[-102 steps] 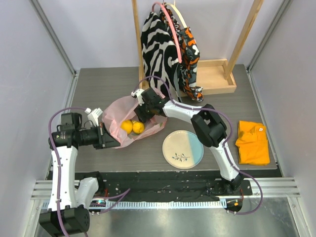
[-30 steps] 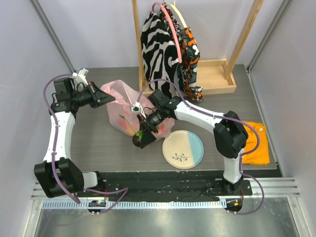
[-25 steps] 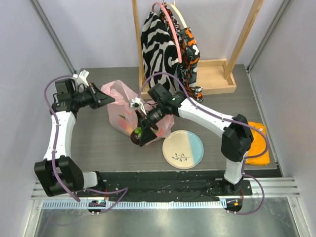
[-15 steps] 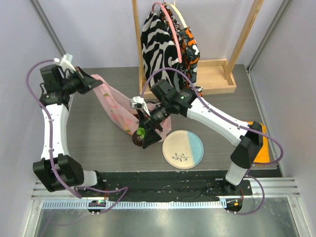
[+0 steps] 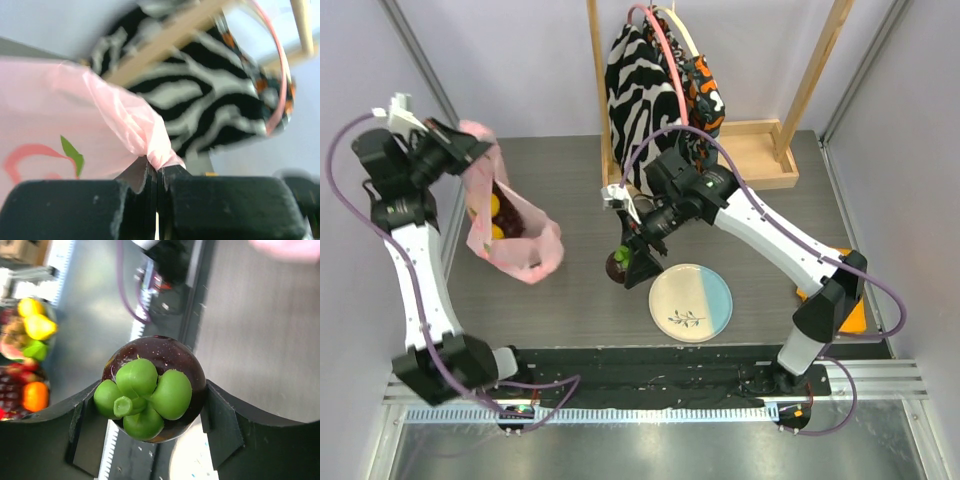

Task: Take the fake fruits out of the plastic bag
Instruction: Adjust the plastic bag at the center of the board, then place the fake fruit on the plate.

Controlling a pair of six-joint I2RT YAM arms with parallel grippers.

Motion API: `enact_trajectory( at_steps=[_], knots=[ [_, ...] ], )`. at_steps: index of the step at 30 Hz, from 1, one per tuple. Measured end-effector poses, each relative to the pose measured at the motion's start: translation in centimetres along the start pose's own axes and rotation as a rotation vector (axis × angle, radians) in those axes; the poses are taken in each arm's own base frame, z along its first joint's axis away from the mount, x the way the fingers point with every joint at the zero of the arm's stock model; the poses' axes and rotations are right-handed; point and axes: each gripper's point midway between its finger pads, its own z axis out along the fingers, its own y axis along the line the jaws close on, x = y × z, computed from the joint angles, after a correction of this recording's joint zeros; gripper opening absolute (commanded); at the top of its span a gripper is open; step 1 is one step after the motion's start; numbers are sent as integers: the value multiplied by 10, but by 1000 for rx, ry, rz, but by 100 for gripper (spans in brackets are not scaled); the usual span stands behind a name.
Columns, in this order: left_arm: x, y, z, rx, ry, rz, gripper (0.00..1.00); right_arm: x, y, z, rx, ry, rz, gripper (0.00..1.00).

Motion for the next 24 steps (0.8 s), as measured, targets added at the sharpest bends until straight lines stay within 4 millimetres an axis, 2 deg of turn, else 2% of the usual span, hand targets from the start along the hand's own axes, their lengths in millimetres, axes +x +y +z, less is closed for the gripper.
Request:
enact_trajectory(
  at_steps=[2,4,5,8,10,14,16,18,21,24],
  knots=[
    [35,-24,-14,48,52,29,0,14,-12,-7,47,21,-8,43],
    [75,-41,-36,83,109,57,0,46,-20,-17,101,72,-2,43],
    [88,-46,-45,93,124,72,0,70,-22,-23,133,105,8,43],
    [110,-47,-63,84,146,110,0,133,-23,-44,217,191,72,44],
    [119,-44,-70,66,162,129,0,175,-22,-59,286,239,125,44],
    [129,-36,-74,35,200,151,0,234,-30,-73,414,306,186,46],
    [131,-35,-77,22,225,160,0,251,-39,-73,463,331,191,47],
    [132,-37,-83,13,254,205,0,259,-50,-74,512,337,196,48],
    [139,-37,-93,1,295,272,0,262,-68,-75,589,315,195,48],
    [154,-31,-107,-22,347,315,0,266,-91,-76,667,287,210,49]
  ],
)
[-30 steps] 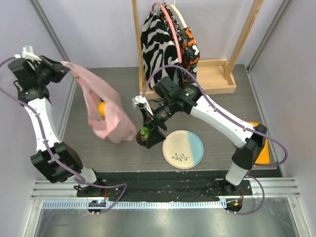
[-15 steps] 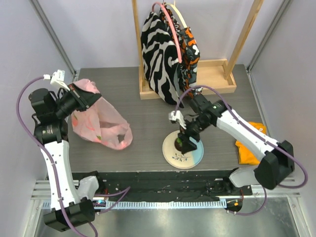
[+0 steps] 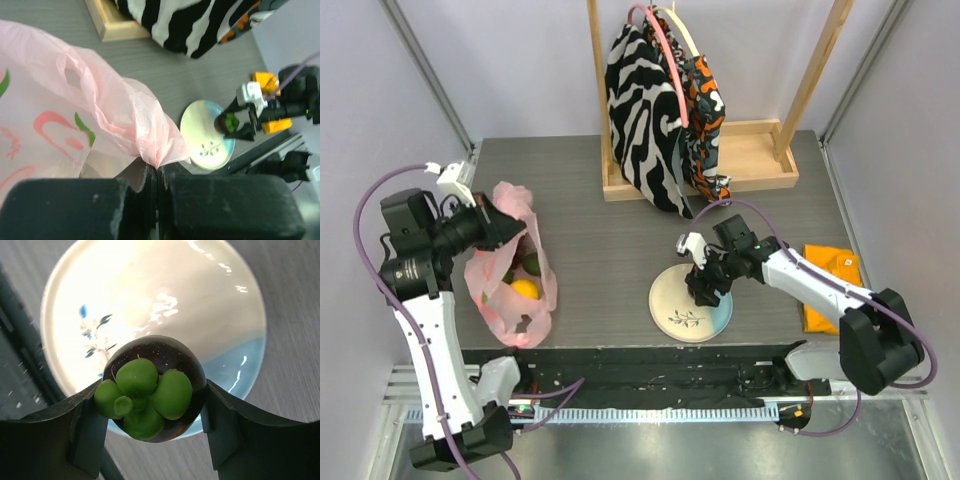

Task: Take the fake fruits out of the plastic bag
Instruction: Place the fake fruit on the plate, then adjust the plastic bag at the center of the board.

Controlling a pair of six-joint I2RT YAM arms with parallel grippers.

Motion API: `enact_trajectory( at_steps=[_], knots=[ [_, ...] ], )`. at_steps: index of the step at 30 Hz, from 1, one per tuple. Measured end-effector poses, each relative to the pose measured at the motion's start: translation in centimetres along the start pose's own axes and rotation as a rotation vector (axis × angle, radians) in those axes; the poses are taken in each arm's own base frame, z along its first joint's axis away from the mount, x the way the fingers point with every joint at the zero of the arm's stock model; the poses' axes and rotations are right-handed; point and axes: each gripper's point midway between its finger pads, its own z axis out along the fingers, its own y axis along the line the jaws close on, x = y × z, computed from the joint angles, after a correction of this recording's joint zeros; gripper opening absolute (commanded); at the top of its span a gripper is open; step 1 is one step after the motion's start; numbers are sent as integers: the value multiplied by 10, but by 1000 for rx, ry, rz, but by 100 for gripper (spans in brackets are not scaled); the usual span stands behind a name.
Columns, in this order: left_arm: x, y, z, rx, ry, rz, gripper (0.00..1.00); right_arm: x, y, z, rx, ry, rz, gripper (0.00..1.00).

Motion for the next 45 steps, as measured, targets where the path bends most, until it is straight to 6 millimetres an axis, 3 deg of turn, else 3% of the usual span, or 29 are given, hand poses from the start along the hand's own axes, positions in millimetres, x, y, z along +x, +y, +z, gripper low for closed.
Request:
enact_trajectory(
  at_steps=[3,6,8,9,10,14,16,19,22,25,28,30,32,34,40,45],
  knots=[
    [18,-2,-7,-13,35,26,0,3,-16,15,47,-3,43,54],
    [28,-5,-13,-15,54,37,0,9,-26,26,84,9,72,67],
    [32,-6,-15,-16,64,43,0,11,-33,30,110,14,80,78],
    [34,-6,-16,-19,69,41,0,10,-35,31,118,10,82,92],
    [36,-6,-16,-21,73,43,0,9,-37,31,131,7,83,99],
    [43,-5,-18,-21,100,49,0,3,-39,25,151,-15,87,100],
    [47,-5,-19,-20,118,41,0,-5,-32,13,138,-33,94,100],
    [49,-5,-19,-21,135,40,0,-46,-20,-20,97,-128,79,100],
    [47,-4,-18,-20,135,37,0,-117,-1,-64,55,-303,12,94],
    [43,-3,-14,-19,131,-4,0,-187,43,-92,-20,-461,-95,87],
    [38,-1,-11,-24,119,-40,0,-242,98,-97,-153,-572,-176,80],
    [34,1,-8,-32,111,-69,0,-270,125,-86,-231,-609,-189,75],
    [31,2,-5,-36,107,-103,0,-290,140,-69,-282,-622,-174,73],
    [26,4,-2,-39,104,-142,0,-312,156,-42,-339,-617,-140,71],
    [12,8,6,-41,87,-204,0,-343,192,19,-476,-597,-38,67],
    [3,5,5,-36,62,-207,0,-364,219,42,-605,-612,54,65]
  ],
)
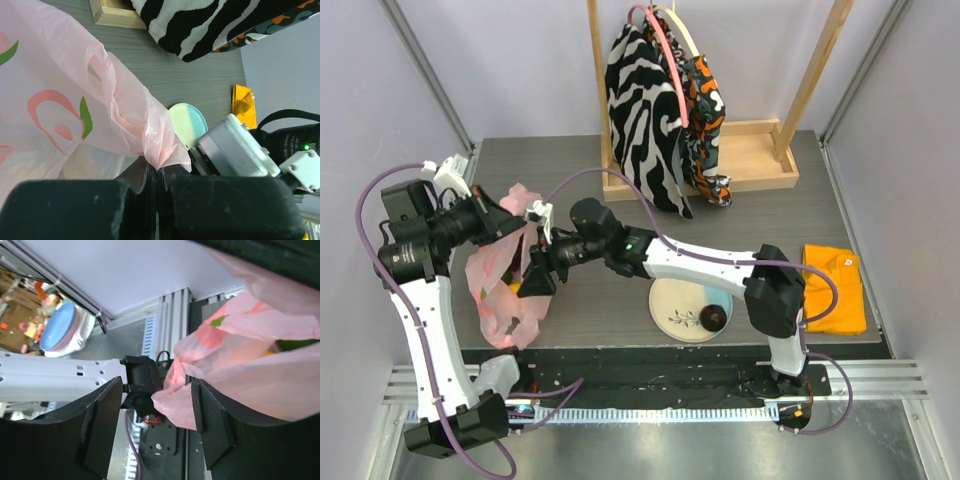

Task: Take the fake fruits out of the plastic bag
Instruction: Adjust the plastic bag at the center of the board.

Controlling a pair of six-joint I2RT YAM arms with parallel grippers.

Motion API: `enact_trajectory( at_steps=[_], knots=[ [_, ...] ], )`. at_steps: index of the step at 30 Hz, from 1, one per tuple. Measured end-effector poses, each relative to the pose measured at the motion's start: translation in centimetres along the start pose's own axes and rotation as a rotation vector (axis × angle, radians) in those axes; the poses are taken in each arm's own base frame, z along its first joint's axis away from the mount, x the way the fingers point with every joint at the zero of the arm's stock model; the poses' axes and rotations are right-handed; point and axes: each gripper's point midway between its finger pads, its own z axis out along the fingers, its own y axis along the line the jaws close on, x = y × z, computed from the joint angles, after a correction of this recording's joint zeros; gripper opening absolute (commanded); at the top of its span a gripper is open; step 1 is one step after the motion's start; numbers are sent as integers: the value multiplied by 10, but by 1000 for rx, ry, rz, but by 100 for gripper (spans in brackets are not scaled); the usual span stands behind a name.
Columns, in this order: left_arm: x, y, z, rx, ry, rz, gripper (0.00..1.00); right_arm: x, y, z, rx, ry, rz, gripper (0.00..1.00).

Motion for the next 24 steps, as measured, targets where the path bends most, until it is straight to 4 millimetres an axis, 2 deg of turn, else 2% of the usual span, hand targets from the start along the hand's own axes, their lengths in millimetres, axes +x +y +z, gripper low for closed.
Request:
enact_trajectory(
  at_steps=[4,7,10,12,16,18,20,22,24],
  knots=[
    [-1,-1,0,1,-3,-14,0,-1,6,13,-41,-28,58,70],
    [-5,0,0,-1,-17,-20,0,-3,-1,22,-22,-49,100,73],
    [-11,1,1,-7,-24,-35,0,2,-31,30,100,-68,180,73],
    [-19,1,2,-7,-29,-33,0,6,-66,26,232,-80,251,74],
    [-29,-8,-6,-5,-36,20,0,19,-150,-14,524,-99,389,75],
    [-25,-13,-13,-9,-22,53,0,22,-191,-48,661,-119,431,75],
    [-16,-18,-21,-9,-10,92,0,33,-220,-85,791,-118,455,75],
    [0,-22,-29,-8,11,112,0,50,-236,-124,889,-96,454,75],
    [24,-26,-35,12,37,116,0,67,-231,-150,939,-52,416,75]
  ],
)
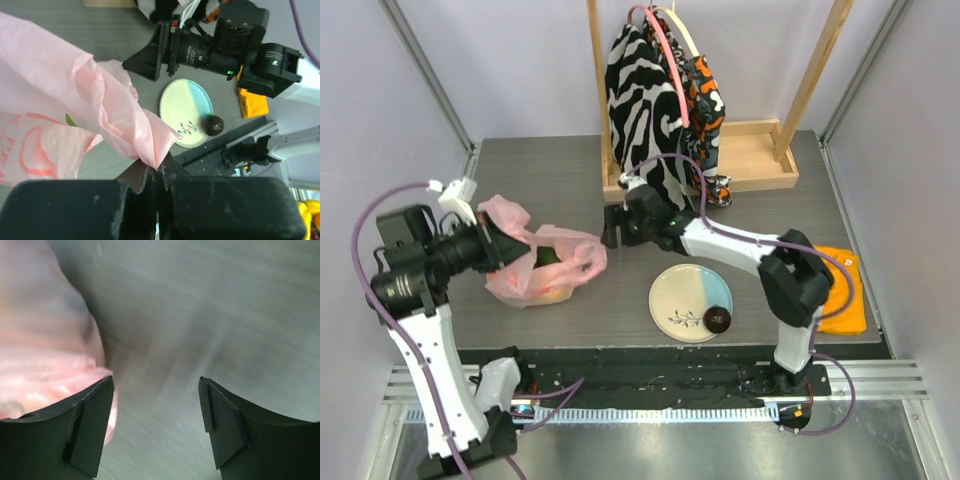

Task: Take the fake fruits out of the plastic bag
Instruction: Adjust the plastic bag at the center of the board.

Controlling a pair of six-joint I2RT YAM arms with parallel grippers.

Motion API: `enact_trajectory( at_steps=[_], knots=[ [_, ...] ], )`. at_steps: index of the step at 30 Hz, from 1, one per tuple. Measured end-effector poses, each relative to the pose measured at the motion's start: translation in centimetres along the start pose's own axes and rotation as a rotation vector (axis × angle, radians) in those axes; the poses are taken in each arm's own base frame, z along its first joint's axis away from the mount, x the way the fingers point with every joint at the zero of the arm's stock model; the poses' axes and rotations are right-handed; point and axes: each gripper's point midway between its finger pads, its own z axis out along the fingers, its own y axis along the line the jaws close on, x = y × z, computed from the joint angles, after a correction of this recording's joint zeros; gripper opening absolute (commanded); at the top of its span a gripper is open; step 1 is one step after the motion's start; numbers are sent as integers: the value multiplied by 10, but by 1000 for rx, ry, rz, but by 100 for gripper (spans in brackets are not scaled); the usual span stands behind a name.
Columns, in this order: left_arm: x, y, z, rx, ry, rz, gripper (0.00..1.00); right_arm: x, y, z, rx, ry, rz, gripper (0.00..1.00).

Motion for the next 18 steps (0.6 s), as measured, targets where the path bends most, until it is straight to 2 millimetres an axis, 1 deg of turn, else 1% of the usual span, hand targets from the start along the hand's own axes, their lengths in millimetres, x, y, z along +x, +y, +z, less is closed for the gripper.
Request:
enact_trajectory(
  at_steps=[1,2,4,5,6,7,8,11,13,15,17,18],
  knots=[
    [13,-1,-1,10,10,-6,0,10,-6,-13,11,16,-30,73],
    [24,-2,0,17,27,-22,0,20,-8,-27,10,32,-68,71],
    [49,-4,-1,34,56,-64,0,33,-3,-54,-30,55,-137,67],
    [59,-4,-1,38,61,-82,0,35,5,-68,-70,54,-177,65],
    [66,-4,-1,39,65,-98,0,32,16,-81,-118,44,-213,64],
    [71,-2,0,36,67,-114,0,27,31,-97,-181,22,-256,63],
    [74,0,1,31,69,-128,0,21,43,-106,-226,-4,-286,61],
    [80,11,6,-5,71,-166,0,3,90,-137,-384,-97,-402,59],
    [82,16,8,-27,67,-179,0,0,113,-143,-448,-124,-444,57],
    [83,19,8,-45,55,-186,0,0,136,-139,-504,-132,-474,56],
    [81,20,8,-58,39,-191,0,5,151,-119,-527,-113,-475,56],
    [80,20,7,-62,30,-190,0,8,154,-103,-522,-93,-462,56]
  ],
)
